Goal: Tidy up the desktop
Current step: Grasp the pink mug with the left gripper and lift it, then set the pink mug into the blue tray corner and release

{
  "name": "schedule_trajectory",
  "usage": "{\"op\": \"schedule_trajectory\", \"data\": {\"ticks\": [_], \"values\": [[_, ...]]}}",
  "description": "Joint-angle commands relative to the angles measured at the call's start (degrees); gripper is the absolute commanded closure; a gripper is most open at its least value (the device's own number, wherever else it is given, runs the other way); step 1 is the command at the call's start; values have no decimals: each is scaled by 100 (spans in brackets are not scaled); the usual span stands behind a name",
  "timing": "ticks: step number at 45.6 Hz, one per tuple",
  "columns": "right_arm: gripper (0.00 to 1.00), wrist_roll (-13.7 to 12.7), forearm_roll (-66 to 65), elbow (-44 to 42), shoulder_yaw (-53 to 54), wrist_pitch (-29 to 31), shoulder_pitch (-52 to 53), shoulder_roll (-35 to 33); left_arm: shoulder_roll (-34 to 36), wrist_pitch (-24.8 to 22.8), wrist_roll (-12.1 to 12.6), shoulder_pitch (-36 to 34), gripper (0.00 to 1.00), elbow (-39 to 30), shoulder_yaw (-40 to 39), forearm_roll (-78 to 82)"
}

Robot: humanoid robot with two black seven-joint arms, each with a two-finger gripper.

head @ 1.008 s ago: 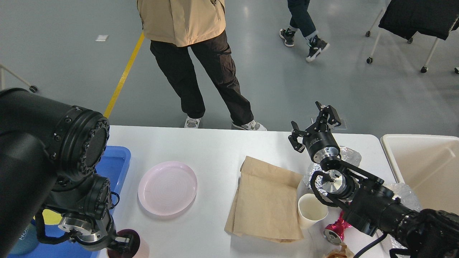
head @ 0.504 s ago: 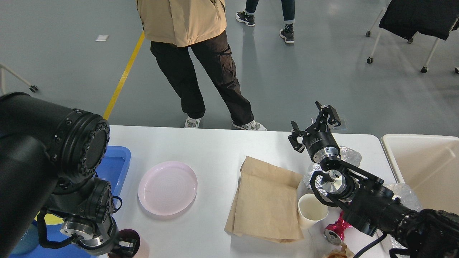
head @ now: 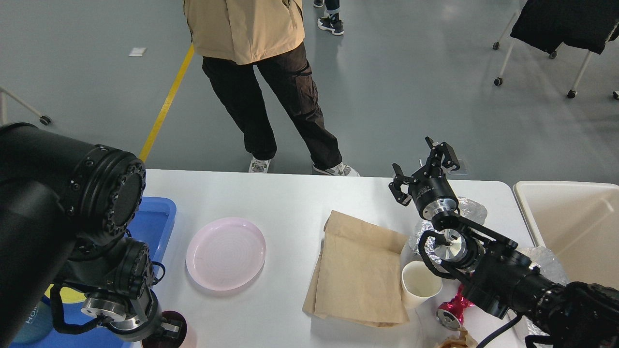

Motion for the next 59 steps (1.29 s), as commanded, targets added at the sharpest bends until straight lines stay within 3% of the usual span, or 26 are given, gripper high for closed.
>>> {"op": "schedule_trajectory", "data": {"ticks": [1, 9, 14, 18, 25, 29, 40, 59], "values": [[0, 0, 0, 0, 0, 0, 0, -3, 11, -1, 19, -32, 100, 0, -4, -2], [0, 0, 0, 0, 0, 0, 0, 6, 55, -203, -7, -173, 100, 0, 58, 7], [0, 0, 0, 0, 0, 0, -8, -3, 257, -694, -34, -559, 100, 0, 58, 7], [0, 0, 0, 0, 0, 0, -8, -3, 643, -1423, -147, -1129, 100, 0, 66, 16], [0, 0, 0, 0, 0, 0, -8, -3, 1188, -3295, -718, -2430, 100, 18, 382, 533], [0, 0, 0, 0, 0, 0, -8, -3, 1408, -3964, -1079, -2985, 100, 27, 497, 859], [0, 0, 0, 0, 0, 0, -8, -3, 1540, -4062, -1343, -3091, 100, 62, 857, 965], [0, 0, 0, 0, 0, 0, 0, 6, 1540, -3913, -1352, -2933, 100, 62, 1086, 1255]]}}
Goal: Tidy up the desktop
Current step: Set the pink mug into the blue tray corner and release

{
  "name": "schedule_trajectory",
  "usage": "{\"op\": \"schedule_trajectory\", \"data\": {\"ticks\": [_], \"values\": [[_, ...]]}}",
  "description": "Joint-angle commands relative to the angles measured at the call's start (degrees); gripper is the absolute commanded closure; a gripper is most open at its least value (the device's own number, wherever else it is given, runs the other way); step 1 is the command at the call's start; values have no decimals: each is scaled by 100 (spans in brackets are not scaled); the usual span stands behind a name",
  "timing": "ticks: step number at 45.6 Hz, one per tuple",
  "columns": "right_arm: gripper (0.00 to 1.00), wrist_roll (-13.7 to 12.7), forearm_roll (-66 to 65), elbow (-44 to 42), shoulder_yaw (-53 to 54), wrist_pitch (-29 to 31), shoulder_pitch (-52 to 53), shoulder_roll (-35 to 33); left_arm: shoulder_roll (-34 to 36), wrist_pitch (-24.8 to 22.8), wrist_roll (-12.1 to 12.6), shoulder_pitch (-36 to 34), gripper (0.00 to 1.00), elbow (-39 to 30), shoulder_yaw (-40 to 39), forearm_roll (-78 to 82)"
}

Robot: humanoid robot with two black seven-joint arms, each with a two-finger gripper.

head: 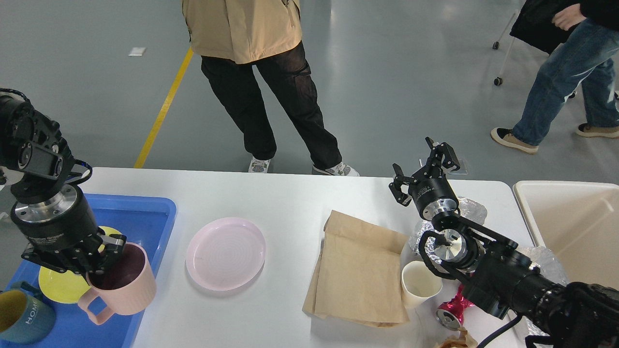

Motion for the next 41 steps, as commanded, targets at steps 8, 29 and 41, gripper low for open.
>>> {"op": "schedule_trajectory", "data": {"ticks": [8, 29, 41], "values": [[0, 0, 0, -6, 0, 0, -3, -1, 83, 1199, 10, 1061, 100, 8, 388, 166], [0, 0, 0, 2, 0, 0, 6, -1, 444, 3415, 115, 2548, 100, 104, 591, 131], [0, 0, 0, 2, 0, 0, 6, -1, 452, 3810, 159, 3022, 100, 254, 591, 122]]}}
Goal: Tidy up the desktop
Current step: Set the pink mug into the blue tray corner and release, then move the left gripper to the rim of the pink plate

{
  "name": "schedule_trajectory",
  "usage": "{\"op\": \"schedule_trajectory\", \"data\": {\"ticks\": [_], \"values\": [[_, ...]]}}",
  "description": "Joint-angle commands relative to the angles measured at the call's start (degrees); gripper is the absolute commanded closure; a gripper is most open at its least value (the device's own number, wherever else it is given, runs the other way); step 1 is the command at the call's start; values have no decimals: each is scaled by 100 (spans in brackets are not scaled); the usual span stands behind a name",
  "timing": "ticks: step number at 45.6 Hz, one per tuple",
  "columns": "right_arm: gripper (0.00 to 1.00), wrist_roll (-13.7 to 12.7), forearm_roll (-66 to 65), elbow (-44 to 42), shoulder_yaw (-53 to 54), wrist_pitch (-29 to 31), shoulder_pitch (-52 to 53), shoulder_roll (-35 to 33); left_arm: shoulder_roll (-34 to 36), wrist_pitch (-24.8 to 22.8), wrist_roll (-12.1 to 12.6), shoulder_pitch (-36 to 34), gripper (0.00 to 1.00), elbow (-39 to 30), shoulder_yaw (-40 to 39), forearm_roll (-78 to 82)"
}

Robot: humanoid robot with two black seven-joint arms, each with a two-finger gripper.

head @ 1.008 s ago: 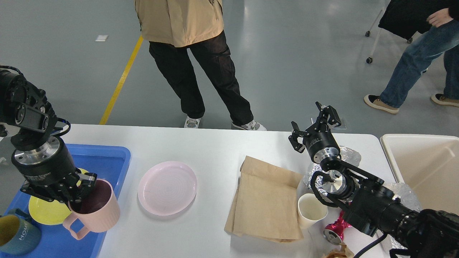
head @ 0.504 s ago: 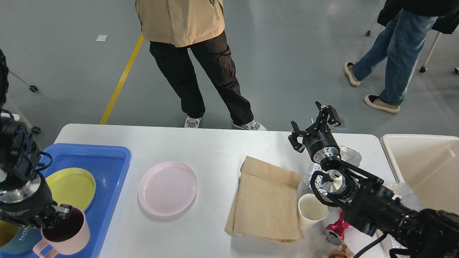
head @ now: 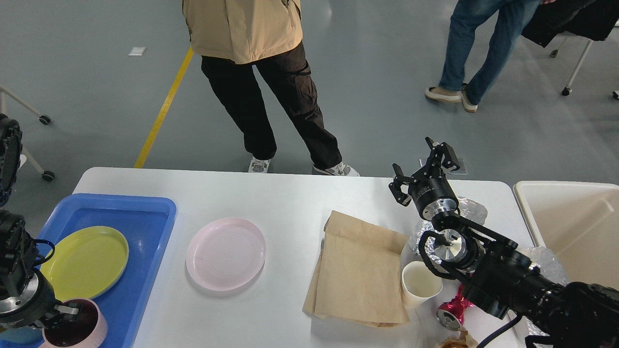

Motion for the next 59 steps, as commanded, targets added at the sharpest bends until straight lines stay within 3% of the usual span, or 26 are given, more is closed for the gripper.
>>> {"op": "schedule_trajectory", "data": {"ticks": [1, 12, 18, 21, 23, 24, 26, 35, 42, 46, 49, 54, 56, 59], "values": [[0, 0, 0, 4, 0, 0, 5, 6, 1, 196, 51, 199, 100, 87, -8, 0], [0, 0, 8, 4, 0, 0, 5, -2, 28, 187, 86, 278, 97, 307, -69, -9], [0, 0, 0, 4, 0, 0, 5, 6, 28, 187, 86, 287, 90, 324, -87, -27], [0, 0, 0, 4, 0, 0, 5, 6, 28, 161, 77, 287, 82, 350, -87, -35], [0, 0, 0, 4, 0, 0, 5, -2, 28, 126, 77, 287, 65, 359, -87, -35], [0, 0, 0, 4, 0, 0, 5, 6, 28, 108, 77, 278, 47, 359, -87, -35], [0, 0, 8, 4, 0, 0, 5, -2, 28, 47, 68, 278, 0, 368, -87, -27], [0, 0, 0, 4, 0, 0, 5, -2, 72, -454, 68, 243, 0, 377, -70, -27], [0, 0, 0, 4, 0, 0, 5, -2, 309, -1385, -28, -362, 0, 473, 18, 35], [0, 0, 0, 3, 0, 0, 5, 6, 362, -2201, -133, -942, 0, 561, 89, 79], [0, 0, 0, 4, 0, 0, -4, -2, 344, -3088, -475, -1530, 0, 701, 45, 70], [0, 0, 0, 4, 0, 0, 5, 6, 265, -4425, -1398, -2287, 0, 974, -139, 26], [0, 0, 0, 4, 0, 0, -4, -2, 143, -4760, -1636, -2446, 0, 992, -227, -35], [0, 0, 0, 4, 0, 0, -4, -2, -217, -4937, -1768, -2578, 0, 957, -307, -132]]}}
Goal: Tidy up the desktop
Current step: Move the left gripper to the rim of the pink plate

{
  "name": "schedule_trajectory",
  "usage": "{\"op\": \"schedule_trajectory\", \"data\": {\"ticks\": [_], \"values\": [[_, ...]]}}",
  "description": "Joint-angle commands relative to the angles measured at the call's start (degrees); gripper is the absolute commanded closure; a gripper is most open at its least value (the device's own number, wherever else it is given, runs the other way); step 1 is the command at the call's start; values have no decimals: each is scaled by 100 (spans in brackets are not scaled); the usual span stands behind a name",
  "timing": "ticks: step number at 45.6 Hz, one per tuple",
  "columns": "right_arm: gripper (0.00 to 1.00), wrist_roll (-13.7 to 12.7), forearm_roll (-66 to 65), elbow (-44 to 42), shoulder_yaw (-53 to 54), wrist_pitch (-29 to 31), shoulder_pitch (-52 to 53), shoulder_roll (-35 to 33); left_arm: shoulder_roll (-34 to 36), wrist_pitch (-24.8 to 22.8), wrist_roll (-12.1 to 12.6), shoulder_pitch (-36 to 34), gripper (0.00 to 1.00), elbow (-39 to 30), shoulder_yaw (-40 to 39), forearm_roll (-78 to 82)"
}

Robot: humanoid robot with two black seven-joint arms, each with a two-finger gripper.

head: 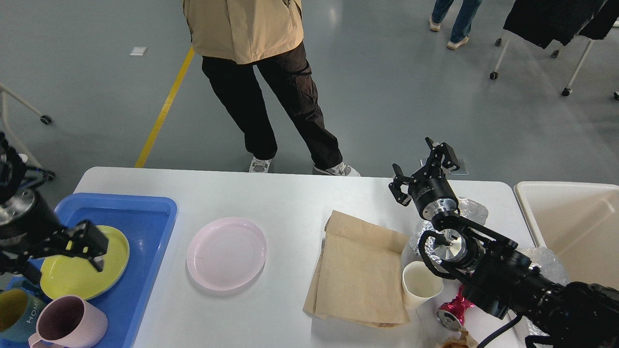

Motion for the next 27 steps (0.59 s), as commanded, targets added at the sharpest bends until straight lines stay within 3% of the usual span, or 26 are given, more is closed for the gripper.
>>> {"op": "schedule_trajectory", "data": {"ticks": [1, 11, 18, 22, 27], "values": [[0, 0, 0, -8, 0, 0, 6, 6, -574, -632, -445, -383, 0, 16, -173, -235], [0, 0, 0, 1, 0, 0, -3, -3, -1032, -352, -392, 38, 1, 86, -208, -1115], [0, 0, 0, -8, 0, 0, 6, -3, -1032, 833, -331, 768, 4, 78, -349, -1659], [0, 0, 0, 1, 0, 0, 6, -3, -1032, 1703, -6, 1189, 4, 69, -550, -2247], [0, 0, 0, -8, 0, 0, 6, -3, -1041, 2618, 863, 1655, 4, 60, -1121, -3275]]}}
